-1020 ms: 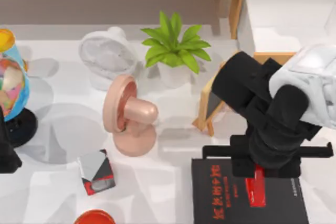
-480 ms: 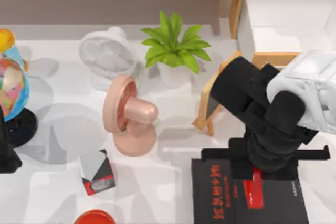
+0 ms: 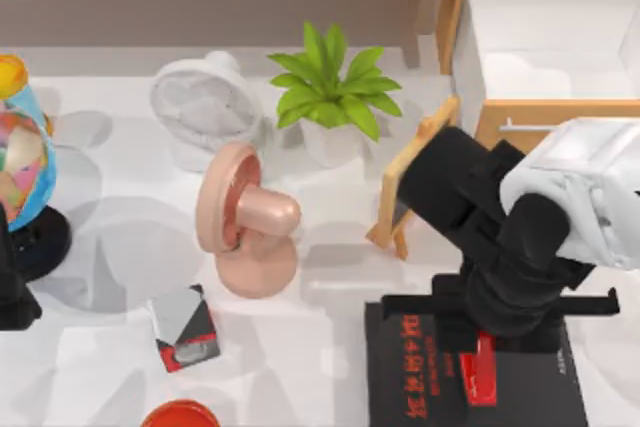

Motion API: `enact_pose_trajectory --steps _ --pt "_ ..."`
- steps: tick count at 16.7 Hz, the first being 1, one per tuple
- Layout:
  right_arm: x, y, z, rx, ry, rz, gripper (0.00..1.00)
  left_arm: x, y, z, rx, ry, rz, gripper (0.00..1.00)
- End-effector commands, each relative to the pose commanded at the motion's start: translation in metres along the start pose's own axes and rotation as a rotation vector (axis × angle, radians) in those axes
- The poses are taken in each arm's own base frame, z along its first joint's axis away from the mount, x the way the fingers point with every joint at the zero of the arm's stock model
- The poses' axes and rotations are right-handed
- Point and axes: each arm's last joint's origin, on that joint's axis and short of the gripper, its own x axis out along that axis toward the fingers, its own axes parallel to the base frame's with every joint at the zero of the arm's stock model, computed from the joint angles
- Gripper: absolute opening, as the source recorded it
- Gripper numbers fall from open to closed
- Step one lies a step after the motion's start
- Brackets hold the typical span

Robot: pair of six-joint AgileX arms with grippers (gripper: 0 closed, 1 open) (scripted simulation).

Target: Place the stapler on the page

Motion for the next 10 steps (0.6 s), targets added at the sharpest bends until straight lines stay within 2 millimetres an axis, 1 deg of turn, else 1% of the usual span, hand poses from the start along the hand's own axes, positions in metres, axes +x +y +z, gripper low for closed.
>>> enact_pose_trajectory --steps 4,10 --pt "0.0017 0.0 -0.0003 -0.001 0.001 -0.001 0.0 0.0 0.0 0.0 0.0 0.0 0.0 1.0" --pt "0.0017 0.0 -0.0003 -0.001 0.001 -0.001 0.45 0.0 0.0 0.0 0.0 0.0 0.0 1.0"
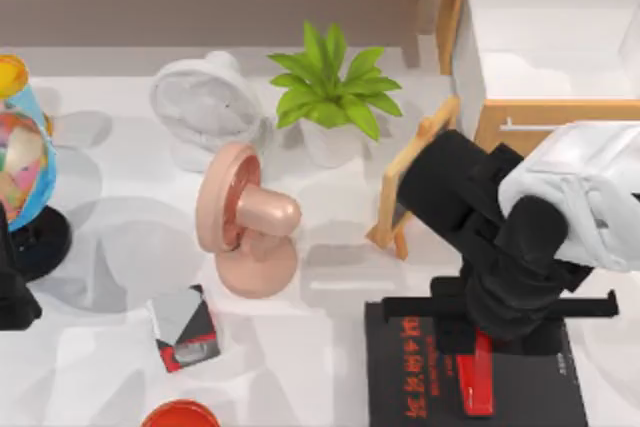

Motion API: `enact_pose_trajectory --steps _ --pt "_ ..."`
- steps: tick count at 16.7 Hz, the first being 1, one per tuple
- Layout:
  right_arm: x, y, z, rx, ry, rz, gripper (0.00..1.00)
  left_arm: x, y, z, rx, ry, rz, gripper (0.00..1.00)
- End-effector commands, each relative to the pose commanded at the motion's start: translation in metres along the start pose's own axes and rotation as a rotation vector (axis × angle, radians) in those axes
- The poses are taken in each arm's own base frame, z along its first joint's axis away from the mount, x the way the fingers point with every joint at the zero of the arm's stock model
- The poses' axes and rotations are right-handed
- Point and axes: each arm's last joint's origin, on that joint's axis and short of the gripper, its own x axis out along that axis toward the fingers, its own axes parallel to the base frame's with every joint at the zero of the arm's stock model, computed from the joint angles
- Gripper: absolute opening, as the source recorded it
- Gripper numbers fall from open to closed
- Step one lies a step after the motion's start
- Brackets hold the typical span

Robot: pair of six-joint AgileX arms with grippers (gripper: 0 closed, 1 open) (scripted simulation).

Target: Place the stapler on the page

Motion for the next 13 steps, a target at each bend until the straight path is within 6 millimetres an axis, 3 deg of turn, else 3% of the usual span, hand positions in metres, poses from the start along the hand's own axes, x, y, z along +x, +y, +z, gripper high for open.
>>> enact_pose_trajectory --steps 7,13 --pt "0.0 0.0 0.0 0.0 0.0 0.0 0.98 0.0 0.0 0.0 0.0 0.0 0.0 1.0" --pt "0.0 0.0 0.0 0.0 0.0 0.0 1.0 0.0 0.0 0.0 0.0 0.0 0.0 1.0"
